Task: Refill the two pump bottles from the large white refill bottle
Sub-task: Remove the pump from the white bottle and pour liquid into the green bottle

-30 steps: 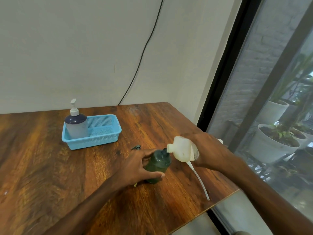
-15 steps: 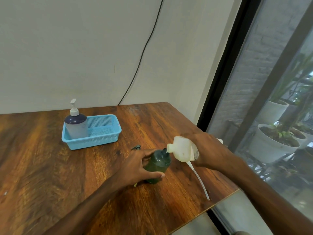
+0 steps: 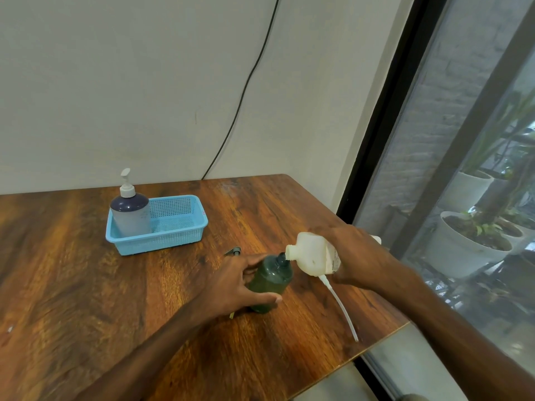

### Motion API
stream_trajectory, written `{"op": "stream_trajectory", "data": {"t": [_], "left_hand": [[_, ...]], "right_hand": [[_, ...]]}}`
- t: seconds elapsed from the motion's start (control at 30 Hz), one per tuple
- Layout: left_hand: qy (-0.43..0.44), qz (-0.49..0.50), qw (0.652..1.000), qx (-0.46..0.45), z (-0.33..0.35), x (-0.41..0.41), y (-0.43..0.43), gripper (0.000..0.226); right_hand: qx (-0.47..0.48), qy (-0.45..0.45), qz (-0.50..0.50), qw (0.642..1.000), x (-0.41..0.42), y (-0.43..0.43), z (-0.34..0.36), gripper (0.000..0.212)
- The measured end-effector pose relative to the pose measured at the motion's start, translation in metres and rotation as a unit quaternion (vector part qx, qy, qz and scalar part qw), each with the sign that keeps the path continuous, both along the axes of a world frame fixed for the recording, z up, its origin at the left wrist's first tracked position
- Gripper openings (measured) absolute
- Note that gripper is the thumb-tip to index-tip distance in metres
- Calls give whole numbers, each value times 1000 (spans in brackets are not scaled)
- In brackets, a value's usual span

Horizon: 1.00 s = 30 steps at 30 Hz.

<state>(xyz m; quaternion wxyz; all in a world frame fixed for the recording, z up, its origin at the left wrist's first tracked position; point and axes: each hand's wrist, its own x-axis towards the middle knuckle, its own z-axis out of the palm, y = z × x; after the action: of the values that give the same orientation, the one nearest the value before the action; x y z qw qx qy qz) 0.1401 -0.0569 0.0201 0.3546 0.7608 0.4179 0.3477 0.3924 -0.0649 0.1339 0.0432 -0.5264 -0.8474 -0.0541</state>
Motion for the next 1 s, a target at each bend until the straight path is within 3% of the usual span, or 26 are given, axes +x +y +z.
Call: {"op": "stream_trajectory", "data": {"t": [1.0], "left_hand": [[6,4,1000,-10,5,1,-4,80]], "right_hand": [[11,-5,6,1000,4,3,-2,77]]}}
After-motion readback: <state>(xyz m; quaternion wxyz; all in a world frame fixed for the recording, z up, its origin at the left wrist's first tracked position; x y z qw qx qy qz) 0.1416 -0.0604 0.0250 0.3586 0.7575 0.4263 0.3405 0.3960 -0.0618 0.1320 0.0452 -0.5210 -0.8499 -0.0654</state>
